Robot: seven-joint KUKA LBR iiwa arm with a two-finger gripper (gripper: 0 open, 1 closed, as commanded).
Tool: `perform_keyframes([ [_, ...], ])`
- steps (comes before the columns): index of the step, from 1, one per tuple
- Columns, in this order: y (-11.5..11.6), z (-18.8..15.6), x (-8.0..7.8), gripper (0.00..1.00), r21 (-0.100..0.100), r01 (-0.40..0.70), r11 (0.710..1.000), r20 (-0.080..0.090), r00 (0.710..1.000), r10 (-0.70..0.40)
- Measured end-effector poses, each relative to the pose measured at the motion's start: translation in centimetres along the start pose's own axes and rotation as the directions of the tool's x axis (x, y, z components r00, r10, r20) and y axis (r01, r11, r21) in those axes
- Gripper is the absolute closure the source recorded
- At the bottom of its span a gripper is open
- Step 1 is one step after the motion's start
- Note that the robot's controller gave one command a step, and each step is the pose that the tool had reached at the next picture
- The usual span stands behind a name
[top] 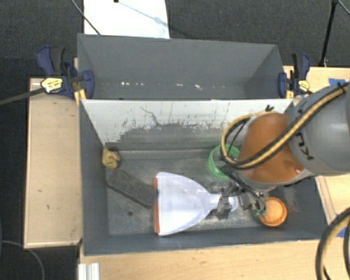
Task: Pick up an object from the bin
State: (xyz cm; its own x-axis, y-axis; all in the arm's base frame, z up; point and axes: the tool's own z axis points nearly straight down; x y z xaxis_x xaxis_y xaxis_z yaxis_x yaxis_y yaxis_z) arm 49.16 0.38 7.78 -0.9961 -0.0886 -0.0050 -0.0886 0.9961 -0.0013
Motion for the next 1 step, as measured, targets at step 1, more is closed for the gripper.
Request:
perform_keyframes([
  [1, 0.58, -18.98, -1.50, 1.00, -0.001, -0.004, 1.000, 0.007, 1.000, 0.004],
])
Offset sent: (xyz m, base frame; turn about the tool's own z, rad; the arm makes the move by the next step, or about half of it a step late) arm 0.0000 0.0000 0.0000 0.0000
